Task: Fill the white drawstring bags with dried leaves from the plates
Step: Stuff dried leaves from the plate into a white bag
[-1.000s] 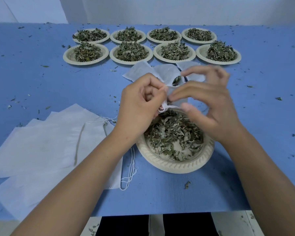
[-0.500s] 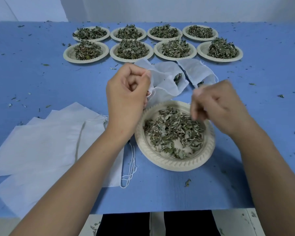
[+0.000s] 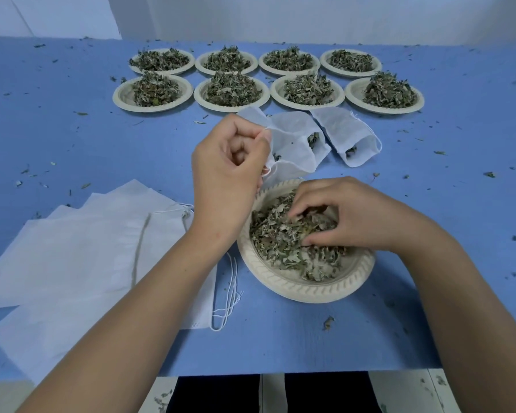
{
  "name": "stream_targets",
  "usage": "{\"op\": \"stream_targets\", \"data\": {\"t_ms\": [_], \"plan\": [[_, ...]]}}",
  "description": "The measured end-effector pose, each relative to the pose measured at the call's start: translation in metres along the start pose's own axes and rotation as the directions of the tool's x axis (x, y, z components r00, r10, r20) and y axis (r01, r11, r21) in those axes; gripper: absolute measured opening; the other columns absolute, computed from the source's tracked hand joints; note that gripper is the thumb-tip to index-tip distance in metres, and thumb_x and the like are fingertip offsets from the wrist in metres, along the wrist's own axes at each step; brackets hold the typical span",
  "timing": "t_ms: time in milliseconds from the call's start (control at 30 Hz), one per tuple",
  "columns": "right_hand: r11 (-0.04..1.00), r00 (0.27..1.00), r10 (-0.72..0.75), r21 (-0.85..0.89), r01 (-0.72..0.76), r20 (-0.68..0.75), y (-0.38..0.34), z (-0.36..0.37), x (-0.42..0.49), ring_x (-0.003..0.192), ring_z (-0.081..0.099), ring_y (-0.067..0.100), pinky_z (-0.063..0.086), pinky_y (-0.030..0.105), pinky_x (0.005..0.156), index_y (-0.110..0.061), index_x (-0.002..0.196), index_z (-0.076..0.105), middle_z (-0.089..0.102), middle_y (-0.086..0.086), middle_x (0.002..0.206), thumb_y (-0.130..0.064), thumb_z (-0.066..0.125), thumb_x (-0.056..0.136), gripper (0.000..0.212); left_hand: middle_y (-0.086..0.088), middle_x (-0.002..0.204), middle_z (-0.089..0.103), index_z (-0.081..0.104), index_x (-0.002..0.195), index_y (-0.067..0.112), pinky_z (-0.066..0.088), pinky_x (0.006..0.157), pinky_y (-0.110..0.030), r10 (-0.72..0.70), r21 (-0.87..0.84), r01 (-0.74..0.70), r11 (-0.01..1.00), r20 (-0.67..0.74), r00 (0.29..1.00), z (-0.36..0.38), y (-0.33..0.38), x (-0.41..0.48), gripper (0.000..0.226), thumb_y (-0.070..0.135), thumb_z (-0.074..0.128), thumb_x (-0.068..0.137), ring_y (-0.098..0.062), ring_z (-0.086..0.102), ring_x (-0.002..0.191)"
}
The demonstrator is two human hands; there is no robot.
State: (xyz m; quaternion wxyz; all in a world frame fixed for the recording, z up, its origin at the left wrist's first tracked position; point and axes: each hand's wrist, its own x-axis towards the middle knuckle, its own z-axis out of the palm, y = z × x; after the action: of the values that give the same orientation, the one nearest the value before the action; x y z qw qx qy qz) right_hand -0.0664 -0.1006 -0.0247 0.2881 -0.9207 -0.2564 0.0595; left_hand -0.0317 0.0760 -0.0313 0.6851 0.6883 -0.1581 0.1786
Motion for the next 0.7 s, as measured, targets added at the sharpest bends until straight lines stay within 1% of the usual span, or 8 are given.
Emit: {"op": "stream_targets", "data": {"t_ms": [133,267,333,400,467,567,633,700], "plan": [[0.992,0.994,0.004,0.126,0.01,-0.107,0.002,-0.007,-0.004,0.093,0.064,0.007,0.048,0.029,0.092,-0.018,0.094,0.073,0.068,-0.006,0.097,-0.01,0.08,0.075,0.021,0.011,0.047,0.048,0.057,0.075,0.02,0.039,0.044,-0.031,0.01,0.004,-0.01,1.0,-0.005,1.0,0.0,0.0,0.001,0.021,0.012,0.061,0.094,-0.006,0.04,0.039],[0.973,0.991,-0.004,0.229,0.035,-0.133,0.003,-0.011,-0.007,0.089,0.062,0.003,0.046,0.02,0.089,-0.03,0.085,0.067,0.067,-0.009,0.092,-0.006,0.079,0.075,0.028,0.011,0.047,0.048,0.057,0.075,0.02,0.039,0.044,-0.029,0.003,0.004,-0.003,1.0,0.005,1.0,0.0,-0.001,0.0,0.022,0.011,0.061,0.094,-0.006,0.04,0.038],[0.963,0.989,-0.023,0.264,0.062,-0.148,0.004,-0.011,-0.007,0.083,0.06,0.004,0.045,0.019,0.083,-0.024,0.082,0.068,0.066,-0.008,0.086,-0.004,0.078,0.075,0.024,0.01,0.047,0.048,0.057,0.075,0.02,0.039,0.043,-0.027,0.0,0.007,0.0,1.0,0.001,1.0,0.001,-0.001,0.0,0.022,0.01,0.061,0.094,-0.006,0.039,0.038],[0.934,0.976,-0.047,0.337,0.118,-0.211,0.005,-0.012,-0.008,0.078,0.058,0.008,0.044,0.025,0.078,-0.018,0.08,0.068,0.065,-0.005,0.082,-0.004,0.08,0.074,0.019,0.01,0.047,0.048,0.056,0.075,0.02,0.039,0.043,-0.025,-0.006,0.01,0.006,1.0,0.0,1.0,0.001,-0.001,0.0,0.023,0.009,0.061,0.094,-0.006,0.039,0.039],[0.895,0.942,-0.088,0.39,0.217,-0.323,0.004,-0.014,-0.009,0.076,0.055,0.014,0.042,0.033,0.072,-0.018,0.079,0.068,0.065,-0.003,0.081,-0.006,0.077,0.072,0.016,0.009,0.048,0.048,0.057,0.074,0.019,0.039,0.045,-0.026,-0.017,0.017,0.017,1.0,0.011,1.0,0.001,-0.001,0.0,0.023,0.008,0.061,0.094,-0.008,0.04,0.041],[0.827,0.849,-0.134,0.415,0.38,-0.511,0.002,-0.014,-0.008,0.074,0.052,0.027,0.039,0.046,0.065,-0.013,0.075,0.069,0.064,0.004,0.083,-0.01,0.071,0.073,0.004,0.004,0.051,0.049,0.058,0.074,0.019,0.039,0.046,-0.027,-0.04,0.038,0.038,0.999,0.053,0.998,0.002,-0.001,-0.001,0.022,0.009,0.062,0.094,-0.008,0.04,0.043],[0.816,0.783,-0.061,0.421,0.396,-0.619,0.002,-0.013,-0.006,0.072,0.05,0.032,0.039,0.049,0.064,-0.01,0.076,0.069,0.063,0.002,0.081,-0.01,0.07,0.073,0.003,0.0,0.052,0.051,0.058,0.074,0.02,0.037,0.045,-0.025,-0.056,0.054,0.051,0.997,0.094,0.994,0.003,0.0,-0.002,0.022,0.01,0.063,0.093,-0.008,0.04,0.042],[0.885,0.739,-0.012,0.336,0.322,-0.674,0.003,-0.009,-0.002,0.069,0.049,0.026,0.039,0.043,0.064,-0.01,0.078,0.068,0.062,-0.002,0.079,-0.006,0.072,0.074,0.007,-0.001,0.053,0.053,0.059,0.075,0.019,0.037,0.044,-0.022,-0.055,0.074,0.045,0.996,0.141,0.988,0.005,0.0,-0.004,0.021,0.011,0.064,0.093,-0.007,0.043,0.041]]}}
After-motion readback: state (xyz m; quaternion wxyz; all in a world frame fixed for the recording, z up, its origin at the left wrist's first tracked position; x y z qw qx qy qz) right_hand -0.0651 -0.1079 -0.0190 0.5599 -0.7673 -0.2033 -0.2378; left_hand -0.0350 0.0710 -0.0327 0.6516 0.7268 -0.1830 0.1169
